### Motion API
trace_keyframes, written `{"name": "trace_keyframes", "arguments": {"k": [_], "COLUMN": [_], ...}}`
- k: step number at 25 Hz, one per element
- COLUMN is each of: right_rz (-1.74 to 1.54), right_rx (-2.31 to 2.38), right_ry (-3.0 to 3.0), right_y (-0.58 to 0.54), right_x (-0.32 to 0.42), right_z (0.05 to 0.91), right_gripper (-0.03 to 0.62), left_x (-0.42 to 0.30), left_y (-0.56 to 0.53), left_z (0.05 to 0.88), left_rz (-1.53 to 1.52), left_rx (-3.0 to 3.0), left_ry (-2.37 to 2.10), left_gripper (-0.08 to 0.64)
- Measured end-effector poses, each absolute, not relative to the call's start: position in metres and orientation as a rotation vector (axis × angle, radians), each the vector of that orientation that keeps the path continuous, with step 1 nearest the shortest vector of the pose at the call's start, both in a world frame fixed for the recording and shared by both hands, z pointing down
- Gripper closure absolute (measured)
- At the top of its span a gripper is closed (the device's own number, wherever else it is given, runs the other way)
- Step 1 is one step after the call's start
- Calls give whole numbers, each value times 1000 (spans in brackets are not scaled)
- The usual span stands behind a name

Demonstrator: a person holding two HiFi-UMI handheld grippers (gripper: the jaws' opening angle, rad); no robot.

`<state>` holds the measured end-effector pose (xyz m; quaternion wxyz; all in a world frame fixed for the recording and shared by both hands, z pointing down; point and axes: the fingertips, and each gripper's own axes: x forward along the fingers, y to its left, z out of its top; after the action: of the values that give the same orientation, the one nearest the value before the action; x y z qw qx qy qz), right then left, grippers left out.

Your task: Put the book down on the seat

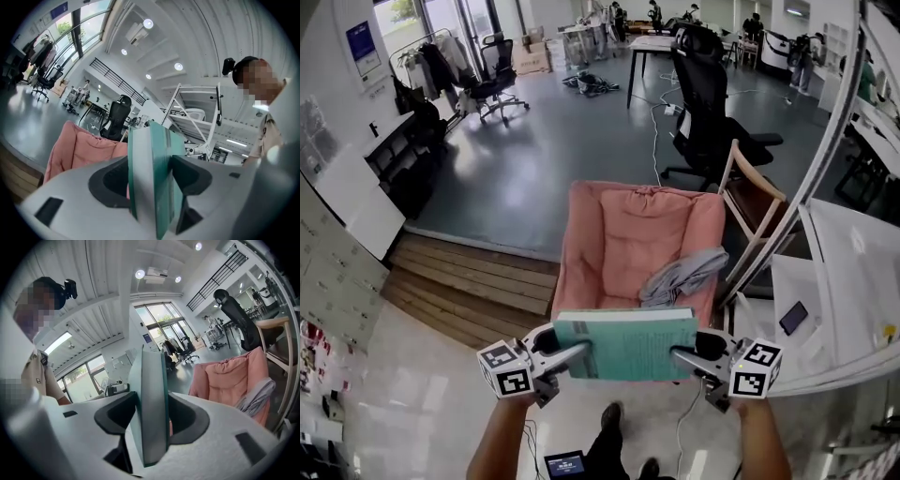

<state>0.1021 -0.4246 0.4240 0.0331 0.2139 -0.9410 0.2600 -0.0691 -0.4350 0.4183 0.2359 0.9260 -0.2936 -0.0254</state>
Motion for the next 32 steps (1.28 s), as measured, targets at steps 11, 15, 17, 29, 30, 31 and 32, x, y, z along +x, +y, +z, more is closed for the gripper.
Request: {"name": "trace_keyframes", "arguments": {"k": [11, 15, 17, 29, 30, 31, 32], "right_rz": [889, 918, 932, 963, 945, 927, 920], "right_rx": [776, 826, 849, 927, 939, 948, 953], "right_ry": [-2785, -2745, -2721, -2599, -2579, -2556, -2536], "right_y": [-481, -494, -499, -544, -547, -550, -552], "right_x": [91, 84, 81, 73, 74, 74, 75], "right_z": [519, 553, 571, 675, 685, 696, 707], "right_gripper": [370, 362, 359, 348, 348, 351, 351], "left_x": [-79, -86, -90, -100, -100, -100, -100], "left_y": [-495, -508, -515, -557, -560, -562, -563], "left_z": [515, 548, 568, 675, 684, 693, 702], "left_rz": [-9, 15, 8, 54, 62, 76, 90], "left_rx": [2448, 2406, 2391, 2281, 2275, 2272, 2270], "left_ry": [-747, -738, -724, -719, -720, -719, -718], "left_gripper": [288, 288, 288, 290, 291, 294, 298]}}
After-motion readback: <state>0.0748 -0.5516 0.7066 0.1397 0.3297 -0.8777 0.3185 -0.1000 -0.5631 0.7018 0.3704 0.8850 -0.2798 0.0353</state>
